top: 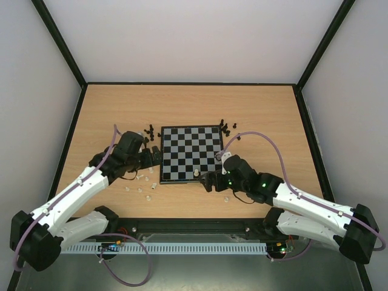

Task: Set up the chess pieces on the board
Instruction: Pick up the chess piece at the center of the board.

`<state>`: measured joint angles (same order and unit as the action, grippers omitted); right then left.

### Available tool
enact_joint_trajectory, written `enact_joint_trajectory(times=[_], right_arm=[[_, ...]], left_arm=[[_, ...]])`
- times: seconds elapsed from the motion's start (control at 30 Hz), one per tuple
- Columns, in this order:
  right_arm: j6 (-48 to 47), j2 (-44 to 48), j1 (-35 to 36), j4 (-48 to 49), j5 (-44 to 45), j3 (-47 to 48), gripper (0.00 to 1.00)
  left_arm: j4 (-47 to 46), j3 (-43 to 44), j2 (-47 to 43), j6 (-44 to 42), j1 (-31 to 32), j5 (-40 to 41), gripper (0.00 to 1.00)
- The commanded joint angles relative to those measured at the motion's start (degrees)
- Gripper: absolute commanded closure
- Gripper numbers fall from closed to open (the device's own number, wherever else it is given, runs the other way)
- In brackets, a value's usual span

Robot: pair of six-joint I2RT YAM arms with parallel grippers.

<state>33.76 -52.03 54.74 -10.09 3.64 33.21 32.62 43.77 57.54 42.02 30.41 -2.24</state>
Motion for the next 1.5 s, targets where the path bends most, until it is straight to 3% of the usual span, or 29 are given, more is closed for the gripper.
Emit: enact_joint_trajectory(times=[0.0,0.27,0.5,0.8,0.97,1.47], right_arm=[[3.6,0.4,0.2,2.8,1.3,-2.0,0.01],[6.4,4.8,0.2,0.8,10.0,-2.5,0.01],[3.4,7.8,0.2,2.6,12.6,-3.4,0.01],[1.3,8.5,0.1,3.0,14.1,-2.8,0.01],[1.3,9.8,0.2,1.0,20.0,-3.2,0.01],[2.2,10.9,0.2,-1.6,19.2,-3.6,0.01]], left_arm=[[-1.6,0.4,-0.2,-0.3,2.4,3.0,0.01],[0.8,4.4,4.7,-0.2,3.3,5.8,0.01],[1.1,5.7,1.4,-0.8,9.3,16.1,0.01],[1.2,5.3,0.4,-2.2,8.6,14.0,0.01],[4.5,6.3,0.7,-1.4,8.5,16.7,0.01],[13.6,11.1,11.5,-2.2,8.3,15.1,0.01]])
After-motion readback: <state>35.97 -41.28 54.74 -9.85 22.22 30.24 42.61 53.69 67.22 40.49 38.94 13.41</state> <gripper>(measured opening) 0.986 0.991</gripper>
